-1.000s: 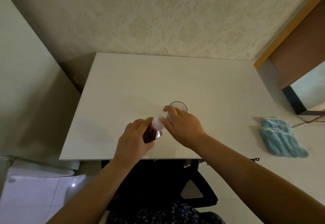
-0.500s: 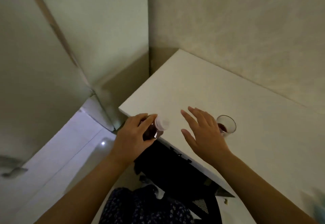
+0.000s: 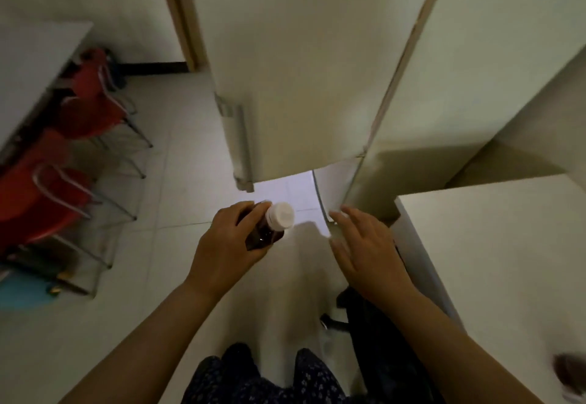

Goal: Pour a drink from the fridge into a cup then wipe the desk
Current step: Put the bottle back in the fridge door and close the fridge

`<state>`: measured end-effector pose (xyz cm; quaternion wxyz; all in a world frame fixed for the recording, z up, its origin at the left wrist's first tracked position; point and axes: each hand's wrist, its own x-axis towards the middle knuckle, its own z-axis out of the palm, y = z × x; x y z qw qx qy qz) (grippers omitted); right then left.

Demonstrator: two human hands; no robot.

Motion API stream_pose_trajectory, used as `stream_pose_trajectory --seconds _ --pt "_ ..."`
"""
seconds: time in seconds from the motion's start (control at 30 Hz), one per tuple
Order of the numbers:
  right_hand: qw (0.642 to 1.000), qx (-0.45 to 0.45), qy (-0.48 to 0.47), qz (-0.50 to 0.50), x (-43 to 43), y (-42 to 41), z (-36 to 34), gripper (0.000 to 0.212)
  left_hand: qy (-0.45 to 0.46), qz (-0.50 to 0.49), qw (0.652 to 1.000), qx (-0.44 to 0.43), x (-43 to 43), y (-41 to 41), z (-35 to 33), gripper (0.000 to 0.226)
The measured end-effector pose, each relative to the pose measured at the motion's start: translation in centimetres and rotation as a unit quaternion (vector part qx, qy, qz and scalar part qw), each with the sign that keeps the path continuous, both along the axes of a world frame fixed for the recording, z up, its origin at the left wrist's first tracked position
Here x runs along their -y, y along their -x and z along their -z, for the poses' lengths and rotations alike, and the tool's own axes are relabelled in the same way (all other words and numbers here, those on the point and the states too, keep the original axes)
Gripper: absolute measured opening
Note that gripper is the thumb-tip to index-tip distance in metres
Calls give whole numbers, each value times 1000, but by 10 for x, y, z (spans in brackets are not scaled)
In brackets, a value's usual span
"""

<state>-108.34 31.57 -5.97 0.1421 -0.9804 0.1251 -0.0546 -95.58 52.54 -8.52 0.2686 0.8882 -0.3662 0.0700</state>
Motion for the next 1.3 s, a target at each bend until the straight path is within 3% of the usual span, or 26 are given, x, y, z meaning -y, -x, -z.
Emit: stream_pose_trajectory --seconds 0.37,0.63,0.87,1.1,1.3 --pt "989 11 34 -140 -168 -191 -9 52 9 -125 992 0 -186 -126 -11 70" --pt "985 18 16 -174 -229 -317 -7 50 34 -165 986 -22 -242 -240 -11 71" --pt "984 20 23 -175 -228 -457 11 50 44 -152 987 -12 -229 -384 7 72" --pt "995 67 -59 -41 -193 -600 14 46 20 -95 995 19 -179 -556 -10 70" --pt "997 57 -55 20 -150 -678 10 45 22 -41 999 2 -113 -661 -18 71"
